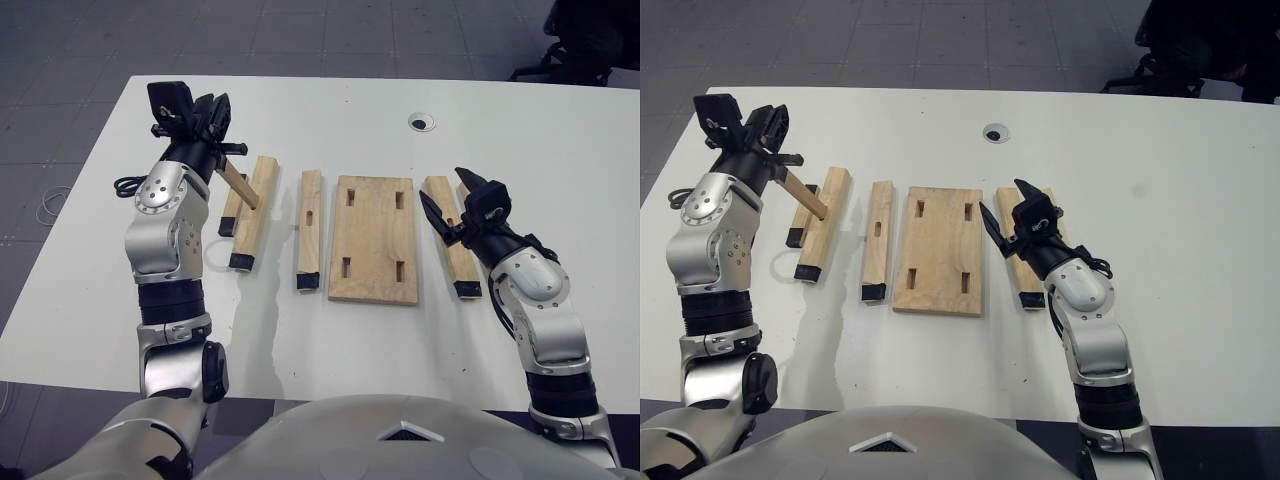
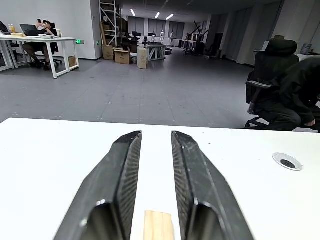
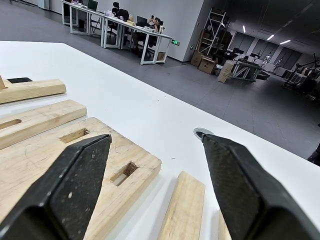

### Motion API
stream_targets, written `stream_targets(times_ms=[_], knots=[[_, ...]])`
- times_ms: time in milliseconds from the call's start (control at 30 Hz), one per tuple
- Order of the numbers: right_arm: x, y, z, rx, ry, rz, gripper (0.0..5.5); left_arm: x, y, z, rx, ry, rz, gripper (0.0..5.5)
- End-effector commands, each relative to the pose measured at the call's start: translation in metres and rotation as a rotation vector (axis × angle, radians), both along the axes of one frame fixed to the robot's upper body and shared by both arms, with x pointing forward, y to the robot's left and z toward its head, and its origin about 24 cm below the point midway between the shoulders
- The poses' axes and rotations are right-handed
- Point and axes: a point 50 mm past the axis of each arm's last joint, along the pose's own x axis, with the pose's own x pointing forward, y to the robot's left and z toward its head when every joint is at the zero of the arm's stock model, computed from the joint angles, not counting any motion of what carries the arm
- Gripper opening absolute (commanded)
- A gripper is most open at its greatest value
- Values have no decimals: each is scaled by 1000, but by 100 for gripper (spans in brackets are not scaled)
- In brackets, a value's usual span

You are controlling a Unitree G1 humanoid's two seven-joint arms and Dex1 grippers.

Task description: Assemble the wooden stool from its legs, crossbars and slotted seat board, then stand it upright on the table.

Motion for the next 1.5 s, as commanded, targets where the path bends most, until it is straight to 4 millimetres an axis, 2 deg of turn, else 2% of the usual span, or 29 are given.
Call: stream_targets(times_ms=[33,167,333,433,500,667,700,800,933,1100,1233,1500], knots=[[2,0,3,2,-11,-7,334,-4,1,-17,0,82,1,112],[2,0,3,2,-12,-6,334,-2,-4,-3,-11,28,-13,112],[2,2,3,5,-12,-4,334,3,-8,42,3,-114,-29,112],[2,3,2,6,-11,-4,334,-3,-8,72,18,-208,-15,112],[1,3,2,7,-10,-6,334,-15,-8,75,28,-218,0,112],[0,-1,2,5,-6,-22,334,-61,-2,47,83,-157,38,112],[-1,-2,1,2,-2,-28,334,-74,2,41,117,-175,83,128],[-2,-5,-2,-3,10,-40,334,-110,-2,25,142,-220,75,164],[-2,-6,-3,-8,18,-40,334,-138,-15,4,133,-180,-24,231],[1,-6,-1,-12,16,-34,334,-150,-11,-34,105,-45,-59,304],[1,-7,-1,-14,16,-34,334,-155,-7,-57,118,40,-72,366],[4,-8,2,-16,7,-32,334,-164,-5,-94,75,165,-99,366]])
